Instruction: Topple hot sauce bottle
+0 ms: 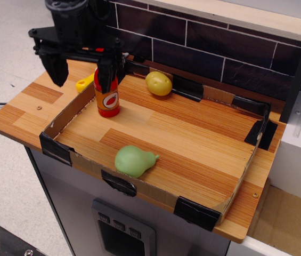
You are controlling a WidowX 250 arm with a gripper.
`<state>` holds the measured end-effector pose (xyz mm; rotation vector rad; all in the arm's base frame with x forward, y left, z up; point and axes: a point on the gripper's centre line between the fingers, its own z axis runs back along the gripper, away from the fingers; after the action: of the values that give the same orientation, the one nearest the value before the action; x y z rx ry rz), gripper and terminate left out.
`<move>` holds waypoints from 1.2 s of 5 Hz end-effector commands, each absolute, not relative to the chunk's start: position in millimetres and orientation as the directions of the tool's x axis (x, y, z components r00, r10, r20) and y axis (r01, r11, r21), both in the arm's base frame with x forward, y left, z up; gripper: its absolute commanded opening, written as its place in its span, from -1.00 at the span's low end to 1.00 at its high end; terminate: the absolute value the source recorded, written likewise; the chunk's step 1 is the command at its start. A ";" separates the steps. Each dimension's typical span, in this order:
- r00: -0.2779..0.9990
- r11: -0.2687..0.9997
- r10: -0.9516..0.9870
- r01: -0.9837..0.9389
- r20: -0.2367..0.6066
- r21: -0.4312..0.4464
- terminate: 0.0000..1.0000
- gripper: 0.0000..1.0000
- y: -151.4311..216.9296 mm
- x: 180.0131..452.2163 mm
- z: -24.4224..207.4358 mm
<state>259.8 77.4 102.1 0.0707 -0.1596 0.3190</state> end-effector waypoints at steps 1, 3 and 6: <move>0.880 0.915 0.384 -0.403 0.281 0.011 -1.00 1.00 89.3 295.1 113.9; 0.849 0.893 0.425 -0.450 0.313 0.007 -1.00 1.00 91.9 313.3 114.7; 0.811 0.852 0.498 -0.524 0.307 0.001 -1.00 -1.00 102.8 331.3 105.4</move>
<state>324.5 98.1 89.4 0.0855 -0.2521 0.5509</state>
